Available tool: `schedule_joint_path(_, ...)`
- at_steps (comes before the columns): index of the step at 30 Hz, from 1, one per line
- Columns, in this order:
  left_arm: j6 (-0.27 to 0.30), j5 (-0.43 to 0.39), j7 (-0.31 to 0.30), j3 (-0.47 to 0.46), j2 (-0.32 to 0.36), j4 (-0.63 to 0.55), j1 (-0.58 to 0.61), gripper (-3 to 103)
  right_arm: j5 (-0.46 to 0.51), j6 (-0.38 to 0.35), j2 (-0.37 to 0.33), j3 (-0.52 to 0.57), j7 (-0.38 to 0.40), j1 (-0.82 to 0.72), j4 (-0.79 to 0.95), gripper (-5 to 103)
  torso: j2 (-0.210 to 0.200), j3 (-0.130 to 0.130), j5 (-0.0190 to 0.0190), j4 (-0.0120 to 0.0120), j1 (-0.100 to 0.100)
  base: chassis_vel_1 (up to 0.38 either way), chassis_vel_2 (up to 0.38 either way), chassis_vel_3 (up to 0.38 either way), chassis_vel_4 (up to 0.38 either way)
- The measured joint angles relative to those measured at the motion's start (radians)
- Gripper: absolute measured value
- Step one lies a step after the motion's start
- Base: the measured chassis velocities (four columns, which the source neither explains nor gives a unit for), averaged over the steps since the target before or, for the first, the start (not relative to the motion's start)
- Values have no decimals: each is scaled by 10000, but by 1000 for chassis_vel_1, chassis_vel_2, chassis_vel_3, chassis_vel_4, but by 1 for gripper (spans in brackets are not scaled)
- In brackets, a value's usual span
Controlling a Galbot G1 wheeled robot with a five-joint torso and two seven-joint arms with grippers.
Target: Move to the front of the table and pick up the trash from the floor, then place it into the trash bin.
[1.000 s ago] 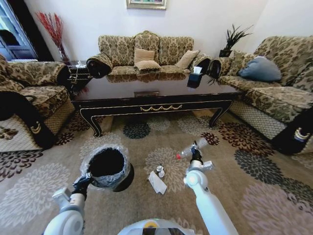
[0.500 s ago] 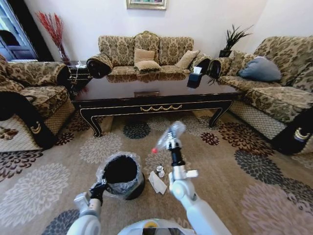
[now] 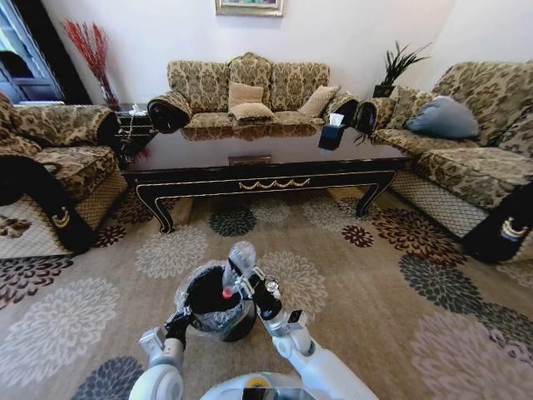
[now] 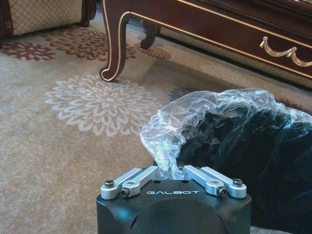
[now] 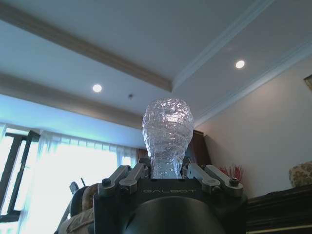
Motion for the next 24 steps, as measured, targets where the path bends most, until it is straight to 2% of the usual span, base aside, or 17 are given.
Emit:
schedule_joint_path(5, -1, -28, 1, -21, -16, -168, 99, 3, -282, 20, -38, 52, -252, 55, -359, 25, 0, 0, 0, -1, 0, 0, 0, 0, 0)
schedule_joint_path(10, -24, -33, 2, -79, -3, -272, 191, 3, -443, 54, -41, 99, 11, 44, -423, 22, 1, 0, 0, 0, 0, 0, 0, 0, 0)
schedule_joint_path(12, -45, -32, 5, -110, -2, -328, 262, 3, -454, 44, -27, 114, 190, -2, -405, 36, 0, 0, 0, -1, 0, 0, 0, 0, 0)
schedule_joint_path(14, -51, -31, 8, -116, -2, -342, 280, 3, -460, 42, -20, 124, 203, -10, -402, 36, 0, 0, 0, -1, 0, 0, 0, 0, 0)
schedule_joint_path(17, -83, -23, 18, -155, 8, -431, 377, 3, -482, 39, 17, 197, 235, -58, -394, 51, 0, 0, 0, -1, 0, 0, 0, 0, 0)
schedule_joint_path(20, -94, -24, 30, -176, 14, -460, 398, 3, -488, 38, 26, 226, 235, -82, -369, 57, 0, 0, -1, 0, 0, 0, 0, 0, 0)
schedule_joint_path(22, -103, -20, 42, -211, 17, -488, 401, 3, -491, 39, 31, 279, 235, -131, -311, 68, 0, 0, 0, -1, 0, 0, 0, 0, 0)
schedule_joint_path(23, -103, -20, 42, -211, 17, -488, 401, 3, -491, 39, 31, 279, 235, -131, -311, 68, 0, 0, 0, -1, 0, 0, 0, 0, 0)
schedule_joint_path(24, -105, -16, 43, -216, 16, -488, 400, 3, -491, 38, 28, 292, 236, -144, -287, 73, 0, 0, 0, -1, 0, 0, 0, 0, 0)
